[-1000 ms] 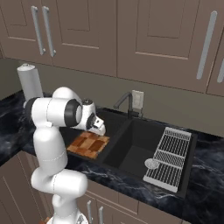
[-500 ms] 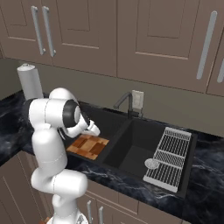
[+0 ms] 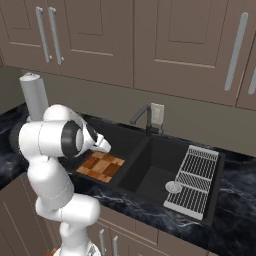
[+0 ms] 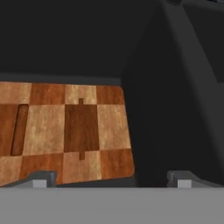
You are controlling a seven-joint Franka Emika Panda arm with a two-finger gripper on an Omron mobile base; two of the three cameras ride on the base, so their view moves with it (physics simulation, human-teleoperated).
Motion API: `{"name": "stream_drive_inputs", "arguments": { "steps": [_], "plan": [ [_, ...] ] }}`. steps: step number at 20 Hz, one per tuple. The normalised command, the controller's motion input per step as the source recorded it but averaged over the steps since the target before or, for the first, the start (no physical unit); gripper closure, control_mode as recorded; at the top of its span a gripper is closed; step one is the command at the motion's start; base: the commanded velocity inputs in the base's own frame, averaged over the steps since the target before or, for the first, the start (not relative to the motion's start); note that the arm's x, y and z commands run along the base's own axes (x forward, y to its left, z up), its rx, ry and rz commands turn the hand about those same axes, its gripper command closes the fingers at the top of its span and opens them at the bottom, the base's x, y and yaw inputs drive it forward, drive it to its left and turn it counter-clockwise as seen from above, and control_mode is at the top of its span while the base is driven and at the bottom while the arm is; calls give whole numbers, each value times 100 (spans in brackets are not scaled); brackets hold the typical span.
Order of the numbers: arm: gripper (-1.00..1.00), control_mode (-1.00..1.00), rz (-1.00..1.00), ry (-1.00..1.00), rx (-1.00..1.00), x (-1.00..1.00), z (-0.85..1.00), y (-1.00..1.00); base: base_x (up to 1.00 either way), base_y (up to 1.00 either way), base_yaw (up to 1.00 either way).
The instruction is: Move the cutting board and knife to the sink. Then move spray from the cabinet to the counter.
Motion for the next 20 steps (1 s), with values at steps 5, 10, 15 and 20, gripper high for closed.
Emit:
{"name": "stream_drive_inputs", "arguments": {
  "steps": [5, 10, 15, 20],
  "plan": [
    [-100, -100, 3, 1, 1, -11, 65, 0, 0, 0, 0],
    [-100, -100, 8, 0, 0, -33, 62, -1, 0, 0, 0],
    [-100, -100, 5, 0, -3, -39, 61, 0, 0, 0, 0],
    [-100, -100, 4, 1, 2, -41, 67, -2, 0, 0, 0]
  ]
}}
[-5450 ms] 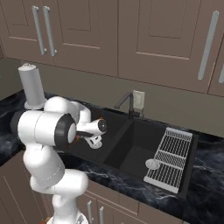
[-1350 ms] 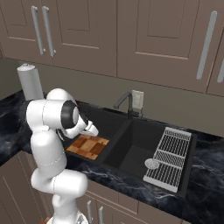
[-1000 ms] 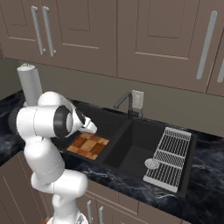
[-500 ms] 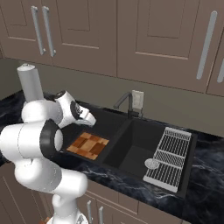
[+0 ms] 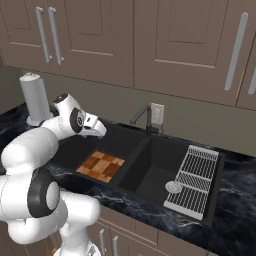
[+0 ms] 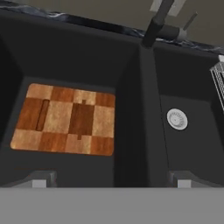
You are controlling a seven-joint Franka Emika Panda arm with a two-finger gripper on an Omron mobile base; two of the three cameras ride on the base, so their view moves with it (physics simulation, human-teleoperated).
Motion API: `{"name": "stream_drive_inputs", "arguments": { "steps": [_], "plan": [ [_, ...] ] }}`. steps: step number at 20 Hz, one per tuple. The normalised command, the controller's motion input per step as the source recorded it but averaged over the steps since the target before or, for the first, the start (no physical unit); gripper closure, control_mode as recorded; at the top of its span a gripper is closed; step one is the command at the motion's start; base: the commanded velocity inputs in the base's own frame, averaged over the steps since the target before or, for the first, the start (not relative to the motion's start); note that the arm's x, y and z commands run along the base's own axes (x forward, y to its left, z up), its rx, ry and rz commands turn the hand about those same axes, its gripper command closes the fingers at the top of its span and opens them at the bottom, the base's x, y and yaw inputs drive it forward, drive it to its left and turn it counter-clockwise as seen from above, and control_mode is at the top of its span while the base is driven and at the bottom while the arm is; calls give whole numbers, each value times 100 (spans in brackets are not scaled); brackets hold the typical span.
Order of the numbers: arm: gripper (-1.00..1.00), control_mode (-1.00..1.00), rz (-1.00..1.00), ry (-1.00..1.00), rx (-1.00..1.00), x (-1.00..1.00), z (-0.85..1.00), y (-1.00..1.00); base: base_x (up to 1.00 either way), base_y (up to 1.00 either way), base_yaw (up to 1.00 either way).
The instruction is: Move the cutting board and knife to the sink. Then move spray from the cabinet to the counter.
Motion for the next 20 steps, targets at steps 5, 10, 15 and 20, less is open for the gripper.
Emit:
{"name": "stream_drive_inputs", "arguments": {
  "steps": [5, 10, 15, 20],
  "plan": [
    [-100, -100, 1, 2, 4, -48, 49, -3, 0, 0, 0],
    [-100, -100, 1, -7, 8, -65, 31, -3, 0, 0, 0],
    [-100, -100, 0, -6, 13, -70, 16, 0, 0, 0, 0],
    [-100, -100, -3, -4, 1, -64, 11, 0, 0, 0, 0]
  ]
}}
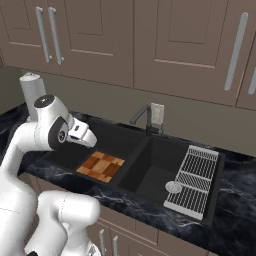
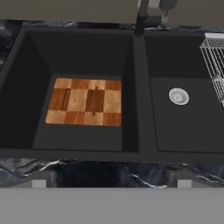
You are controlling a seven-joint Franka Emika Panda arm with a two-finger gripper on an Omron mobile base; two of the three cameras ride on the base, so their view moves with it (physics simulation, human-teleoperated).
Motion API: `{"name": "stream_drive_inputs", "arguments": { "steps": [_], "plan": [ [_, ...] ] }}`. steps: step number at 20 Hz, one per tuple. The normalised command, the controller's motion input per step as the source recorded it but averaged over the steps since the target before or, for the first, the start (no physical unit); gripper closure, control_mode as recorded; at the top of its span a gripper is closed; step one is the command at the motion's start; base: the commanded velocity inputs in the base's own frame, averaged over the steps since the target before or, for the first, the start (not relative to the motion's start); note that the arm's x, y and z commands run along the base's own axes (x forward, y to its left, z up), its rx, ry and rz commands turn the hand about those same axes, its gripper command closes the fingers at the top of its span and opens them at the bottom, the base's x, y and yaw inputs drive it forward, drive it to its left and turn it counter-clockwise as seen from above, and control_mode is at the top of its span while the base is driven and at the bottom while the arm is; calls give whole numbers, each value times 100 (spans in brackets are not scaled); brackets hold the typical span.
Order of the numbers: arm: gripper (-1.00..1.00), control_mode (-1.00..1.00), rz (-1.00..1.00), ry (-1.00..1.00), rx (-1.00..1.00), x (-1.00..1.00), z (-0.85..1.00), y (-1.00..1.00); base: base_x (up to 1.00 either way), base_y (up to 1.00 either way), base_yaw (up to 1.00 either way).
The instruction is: Move the cutting board and knife to the sink. Then move spray from the cabinet to the counter.
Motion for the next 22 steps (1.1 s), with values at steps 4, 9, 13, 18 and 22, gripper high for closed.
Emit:
{"name": "stream_drive_inputs", "arguments": {
  "steps": [4, 9, 13, 18, 22],
  "plan": [
    [-100, -100, -3, 3, 0, -41, 27, -1, 0, 0, 0],
    [-100, -100, -3, 2, 1, -46, 36, -9, 0, 0, 0],
    [-100, -100, -1, 8, 5, -37, 28, -12, 0, 0, 0],
    [-100, -100, 0, 0, 3, -24, 13, -3, 0, 0, 0],
    [-100, -100, 0, 0, 0, 0, 0, 0, 0, 0, 0]
  ]
}}
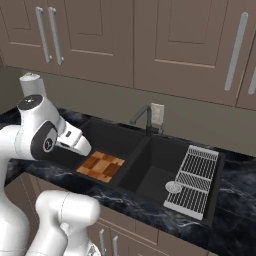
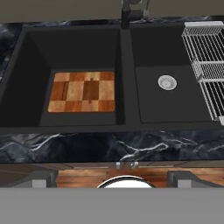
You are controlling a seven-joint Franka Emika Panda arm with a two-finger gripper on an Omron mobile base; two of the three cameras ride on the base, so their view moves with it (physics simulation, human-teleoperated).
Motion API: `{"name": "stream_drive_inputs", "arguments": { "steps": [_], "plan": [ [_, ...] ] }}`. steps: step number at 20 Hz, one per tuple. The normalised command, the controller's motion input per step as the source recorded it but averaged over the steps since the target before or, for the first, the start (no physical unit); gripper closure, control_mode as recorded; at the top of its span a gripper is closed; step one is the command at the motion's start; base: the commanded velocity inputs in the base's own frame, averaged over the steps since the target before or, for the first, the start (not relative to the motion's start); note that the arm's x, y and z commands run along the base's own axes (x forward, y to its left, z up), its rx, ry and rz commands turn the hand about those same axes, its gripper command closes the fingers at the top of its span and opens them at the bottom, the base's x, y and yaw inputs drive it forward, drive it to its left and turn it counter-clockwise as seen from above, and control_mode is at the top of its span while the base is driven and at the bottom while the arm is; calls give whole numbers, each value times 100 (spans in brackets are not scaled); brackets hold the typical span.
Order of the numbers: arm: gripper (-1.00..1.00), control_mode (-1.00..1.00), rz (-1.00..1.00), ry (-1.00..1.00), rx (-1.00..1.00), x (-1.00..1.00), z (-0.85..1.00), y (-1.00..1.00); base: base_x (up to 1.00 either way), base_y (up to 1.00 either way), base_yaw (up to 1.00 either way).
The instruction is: Move the cutting board and knife to the sink. Then move spray from the cabinet to the counter.
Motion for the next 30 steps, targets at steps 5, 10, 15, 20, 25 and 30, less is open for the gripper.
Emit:
{"name": "stream_drive_inputs", "arguments": {
  "steps": [5, 10, 15, 20, 25, 30],
  "plan": [
    [-100, -100, 0, 0, 0, 0, 0, 0, 0, 0, 0],
    [-100, -100, 0, 0, 0, 0, 0, 0, 0, 0, 0],
    [-100, 100, 0, 0, 0, -1, 0, 0, -8, 1, 0],
    [-100, 100, 0, 0, 0, 0, 0, 0, -29, 1, 0],
    [-100, 100, 0, 0, 0, 0, 0, 0, -53, 5, 0],
    [-100, 100, 0, 0, 0, 0, 0, 0, -44, 8, -2]
  ]
}}
